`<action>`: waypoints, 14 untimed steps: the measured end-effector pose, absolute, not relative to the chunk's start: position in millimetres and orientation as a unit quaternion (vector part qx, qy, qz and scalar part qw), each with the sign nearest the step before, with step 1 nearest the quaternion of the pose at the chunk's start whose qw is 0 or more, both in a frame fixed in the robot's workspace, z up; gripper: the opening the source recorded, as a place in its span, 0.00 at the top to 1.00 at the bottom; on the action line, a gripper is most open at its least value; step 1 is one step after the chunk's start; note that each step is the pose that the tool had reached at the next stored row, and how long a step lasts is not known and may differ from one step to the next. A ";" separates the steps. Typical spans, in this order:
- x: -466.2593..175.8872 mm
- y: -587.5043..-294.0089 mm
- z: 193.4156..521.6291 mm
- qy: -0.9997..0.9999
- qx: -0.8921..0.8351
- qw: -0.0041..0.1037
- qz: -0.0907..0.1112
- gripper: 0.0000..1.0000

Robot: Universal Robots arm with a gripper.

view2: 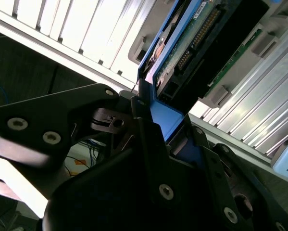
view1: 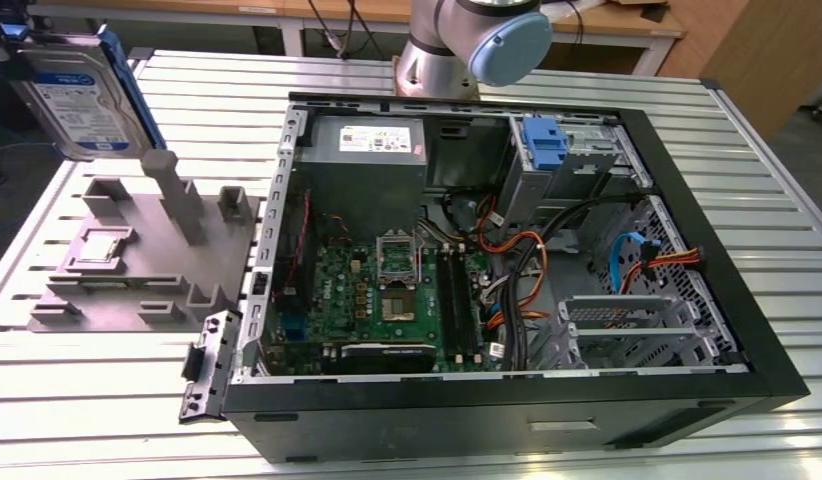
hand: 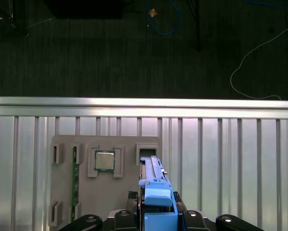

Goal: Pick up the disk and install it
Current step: 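Pick up the disk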

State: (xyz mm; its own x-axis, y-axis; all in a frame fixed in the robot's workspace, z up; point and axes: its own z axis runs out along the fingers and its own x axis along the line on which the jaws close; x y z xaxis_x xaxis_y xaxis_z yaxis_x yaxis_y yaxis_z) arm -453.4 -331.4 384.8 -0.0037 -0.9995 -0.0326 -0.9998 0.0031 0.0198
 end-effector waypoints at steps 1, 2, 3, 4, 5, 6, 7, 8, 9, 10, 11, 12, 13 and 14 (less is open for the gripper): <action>-453.4 -331.4 385.2 0.708 -0.706 0.005 0.018 0.63; -453.4 -331.4 385.6 0.708 -0.706 0.004 0.019 0.63; -453.3 -331.4 386.0 0.708 -0.706 0.004 0.019 0.63; -453.3 -331.4 386.3 0.708 -0.706 0.005 0.019 0.63; -453.3 -331.4 386.5 0.708 -0.706 0.005 0.018 0.63; -453.3 -331.4 386.7 0.708 -0.706 0.005 0.018 0.63; -453.4 -331.4 387.1 0.708 -0.706 0.004 0.019 0.63; -453.4 -331.4 387.4 0.708 -0.706 0.004 0.019 0.63; -453.3 -331.4 387.5 0.708 -0.706 0.005 0.018 0.63; -453.3 -331.4 387.7 0.708 -0.706 0.005 0.019 0.63; -453.3 -331.4 387.9 0.708 -0.706 0.005 0.019 0.63; -453.3 -331.4 387.9 0.708 -0.706 0.004 0.019 0.63; -453.3 -331.4 388.0 0.708 -0.706 0.004 0.019 0.63; -453.4 -331.4 388.3 0.708 -0.706 0.004 0.019 0.63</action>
